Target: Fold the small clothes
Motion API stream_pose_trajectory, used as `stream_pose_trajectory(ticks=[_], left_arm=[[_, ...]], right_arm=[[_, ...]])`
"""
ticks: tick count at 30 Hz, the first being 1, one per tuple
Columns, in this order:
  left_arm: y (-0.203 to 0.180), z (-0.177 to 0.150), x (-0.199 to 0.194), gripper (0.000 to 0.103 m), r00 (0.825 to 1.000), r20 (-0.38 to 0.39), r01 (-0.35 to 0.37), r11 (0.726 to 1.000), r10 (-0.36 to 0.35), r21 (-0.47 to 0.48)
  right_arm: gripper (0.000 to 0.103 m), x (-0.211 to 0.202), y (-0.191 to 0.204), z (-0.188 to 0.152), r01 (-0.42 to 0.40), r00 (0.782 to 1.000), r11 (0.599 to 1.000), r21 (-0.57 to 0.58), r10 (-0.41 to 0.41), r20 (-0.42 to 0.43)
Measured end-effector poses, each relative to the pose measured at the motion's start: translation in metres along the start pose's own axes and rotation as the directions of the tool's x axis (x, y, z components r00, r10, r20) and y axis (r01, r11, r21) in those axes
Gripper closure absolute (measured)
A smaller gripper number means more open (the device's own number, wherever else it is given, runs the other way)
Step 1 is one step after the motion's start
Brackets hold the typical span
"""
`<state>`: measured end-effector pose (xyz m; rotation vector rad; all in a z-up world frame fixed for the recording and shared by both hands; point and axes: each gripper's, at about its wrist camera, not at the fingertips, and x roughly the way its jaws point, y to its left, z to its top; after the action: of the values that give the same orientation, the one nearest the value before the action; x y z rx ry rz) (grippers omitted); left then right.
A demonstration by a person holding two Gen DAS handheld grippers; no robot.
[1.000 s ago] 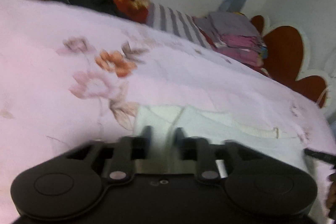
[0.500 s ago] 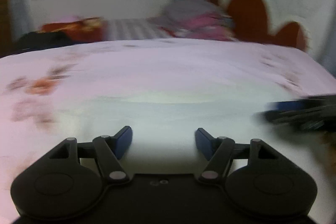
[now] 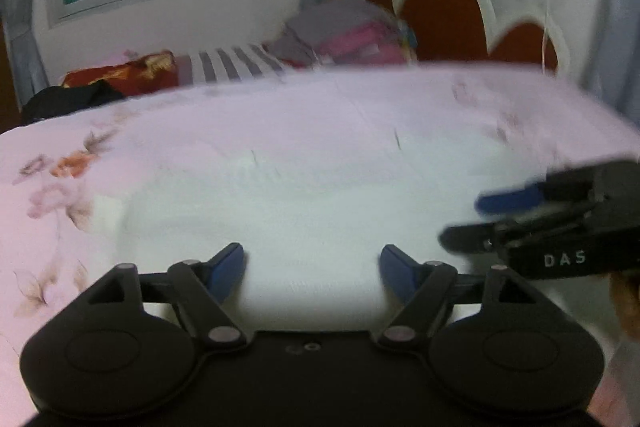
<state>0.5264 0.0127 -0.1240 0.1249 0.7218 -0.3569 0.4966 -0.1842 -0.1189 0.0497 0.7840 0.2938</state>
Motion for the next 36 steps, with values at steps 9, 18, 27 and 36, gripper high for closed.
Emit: stream_pose_trajectory(ticks=[9,18,27,36], left_arm=[[0.039,-0.018,-0.040,0.031,0.998,0.041,-0.048,0.988,0.055,-0.150],[-0.023,-0.060,-0.052,0.033,0.999,-0.020,-0.041,0.996,0.039,-0.078],[-0.045,-0.075,-0.099,0.034,0.998,0.025,-0.055,0.987,0.059,-0.150],[-0.039,-0.092,-0.100,0.040,0.994,-0.010,-0.107,0.978,0.107,-0.179]], right_arm=[[0.050,-0.021,-0.031,-0.018,0.272,0.962,0.957,0.103,-0.271,-0.024],[0.050,-0.045,0.043,-0.048,0.084,0.995,0.996,0.015,-0.083,-0.046],[0.079,-0.091,0.054,-0.078,0.051,0.998,0.994,0.099,-0.053,0.023],[0.082,-0.085,0.077,-0.093,-0.001,0.999,0.991,0.137,0.006,-0.033]])
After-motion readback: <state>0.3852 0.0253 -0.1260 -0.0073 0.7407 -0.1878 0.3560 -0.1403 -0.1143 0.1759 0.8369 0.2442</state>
